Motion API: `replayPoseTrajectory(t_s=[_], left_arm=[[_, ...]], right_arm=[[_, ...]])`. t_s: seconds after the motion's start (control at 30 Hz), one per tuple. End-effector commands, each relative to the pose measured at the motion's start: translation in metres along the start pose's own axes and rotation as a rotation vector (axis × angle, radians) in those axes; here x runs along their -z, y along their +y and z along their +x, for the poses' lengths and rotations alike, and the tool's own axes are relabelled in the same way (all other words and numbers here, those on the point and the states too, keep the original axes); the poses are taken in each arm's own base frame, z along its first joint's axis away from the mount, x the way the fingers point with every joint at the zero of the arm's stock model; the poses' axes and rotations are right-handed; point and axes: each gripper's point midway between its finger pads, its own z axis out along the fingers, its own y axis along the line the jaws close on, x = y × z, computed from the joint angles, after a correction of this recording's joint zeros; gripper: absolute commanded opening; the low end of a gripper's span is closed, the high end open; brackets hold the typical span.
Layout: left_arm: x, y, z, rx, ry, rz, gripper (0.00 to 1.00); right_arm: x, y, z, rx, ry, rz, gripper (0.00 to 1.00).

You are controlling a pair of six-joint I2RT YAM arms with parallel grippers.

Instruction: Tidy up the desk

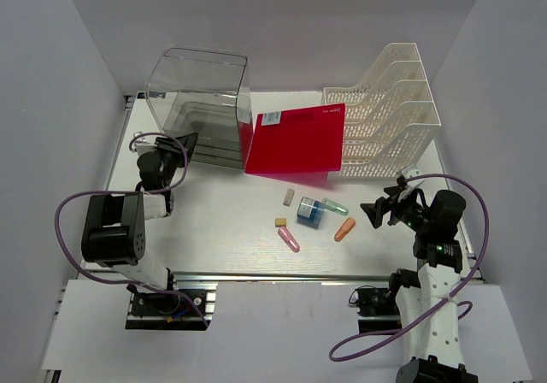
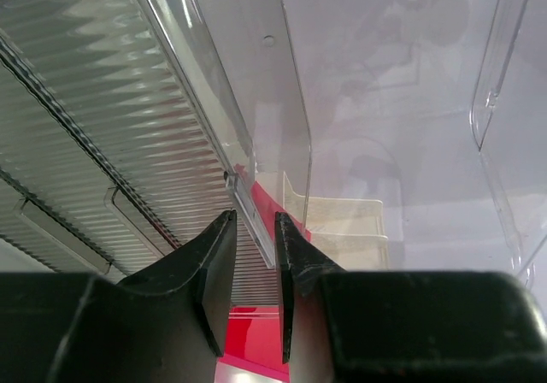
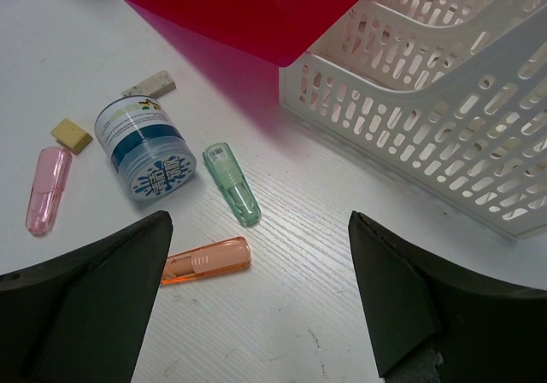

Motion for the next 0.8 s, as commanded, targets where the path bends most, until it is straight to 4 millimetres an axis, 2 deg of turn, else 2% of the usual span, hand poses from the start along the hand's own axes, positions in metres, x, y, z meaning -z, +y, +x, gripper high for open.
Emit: replayPoseTrajectory(t_s=[0.0,0.2,0.53,0.67,0.77], left_arm=[[-0.005,-0.018,-0.011,-0.004,-0.032,0.060,0.35],[-0.008,-0.019,-0.012,0.005,-0.039,0.075,0.32],[-0.007,-0.023,-0.011,0.025,-0.036,0.111,0.18],[-0.003,-0.033,-0.008,0.025,-0.016,0.156,0.08],[0.003,-0.045,-0.007,0.019,-0.011,0.188,0.07]], right_arm=[[0.000,0.000,-0.008,0.022,-0.017,-0.005,0.89],[0.000,0.000,-0.008,0.021,-0.015,-0.003,0.89],[0.000,-0.001,-0.008,0.021,-0.016,-0.002,0.89],[0.000,0.000,-0.008,0.022,-0.016,-0.006,0.89],[0.000,0.001,-0.008,0.021,-0.015,-0.008,0.89]])
